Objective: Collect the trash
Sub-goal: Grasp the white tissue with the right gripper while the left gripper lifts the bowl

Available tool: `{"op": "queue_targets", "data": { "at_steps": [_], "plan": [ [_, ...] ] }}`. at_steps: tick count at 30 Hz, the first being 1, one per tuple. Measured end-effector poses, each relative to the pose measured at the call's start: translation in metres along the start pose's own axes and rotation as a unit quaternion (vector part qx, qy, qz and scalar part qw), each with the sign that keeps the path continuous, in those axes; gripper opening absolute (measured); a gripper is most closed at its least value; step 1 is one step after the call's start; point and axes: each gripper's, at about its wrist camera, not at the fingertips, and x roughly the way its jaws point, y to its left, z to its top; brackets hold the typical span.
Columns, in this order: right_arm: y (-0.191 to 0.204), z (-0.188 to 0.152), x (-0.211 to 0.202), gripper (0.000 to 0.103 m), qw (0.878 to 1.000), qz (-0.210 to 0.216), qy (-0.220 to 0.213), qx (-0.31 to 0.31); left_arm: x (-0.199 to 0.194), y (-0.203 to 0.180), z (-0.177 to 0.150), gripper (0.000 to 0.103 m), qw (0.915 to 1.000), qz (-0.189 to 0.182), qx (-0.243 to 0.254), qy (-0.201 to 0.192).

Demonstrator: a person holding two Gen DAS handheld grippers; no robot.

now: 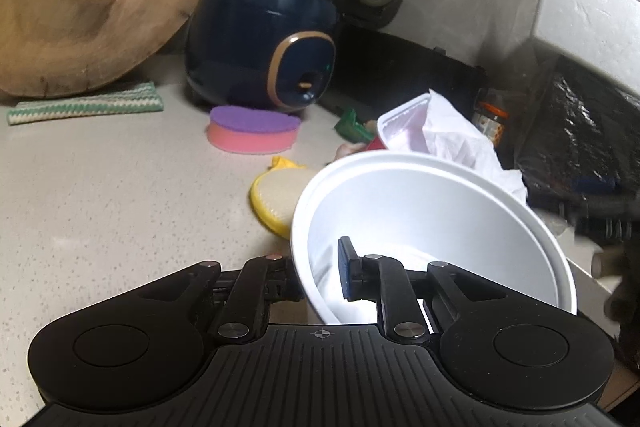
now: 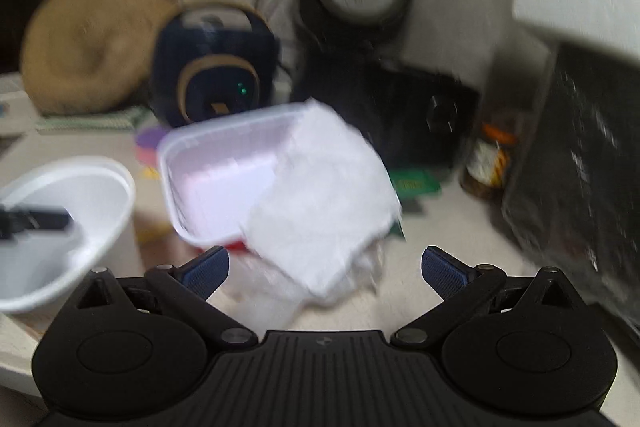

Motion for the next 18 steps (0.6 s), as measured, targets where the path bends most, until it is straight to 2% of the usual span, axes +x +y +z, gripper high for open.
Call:
{"op": "queue_targets", "data": {
  "at_steps": [3, 6, 10, 12, 14, 17, 18],
  "plan": [
    [0.002, 0.018, 0.019, 0.102, 0.999, -0.021, -0.002, 0.042, -0.002, 0.002, 0.000, 0.018, 0.9999, -0.009, -0.007, -0.005],
    [0.005, 0.029, 0.055, 0.102, 0.996, -0.030, 0.018, 0.079, -0.003, 0.006, 0.002, 0.018, 0.9997, -0.012, -0.018, -0.010],
    [0.014, 0.030, 0.093, 0.092, 0.995, -0.032, 0.044, 0.086, -0.003, 0.011, 0.004, 0.018, 0.9991, -0.015, -0.038, -0.008],
    [0.018, 0.027, 0.100, 0.077, 0.994, -0.022, 0.061, 0.087, -0.003, 0.014, 0.004, 0.018, 0.9988, -0.017, -0.044, -0.008],
    [0.020, 0.026, 0.102, 0.031, 0.994, -0.018, 0.074, 0.079, -0.004, 0.013, 0.003, 0.018, 0.9987, -0.020, -0.045, -0.010],
    [0.007, 0.031, 0.082, 0.013, 0.994, -0.009, 0.047, 0.099, -0.005, 0.012, 0.003, 0.018, 0.9988, -0.021, -0.042, -0.016],
    [0.000, 0.034, 0.074, 0.012, 0.994, -0.010, 0.034, 0.107, -0.006, 0.012, 0.002, 0.018, 0.9987, -0.022, -0.042, -0.017]
  ]
}}
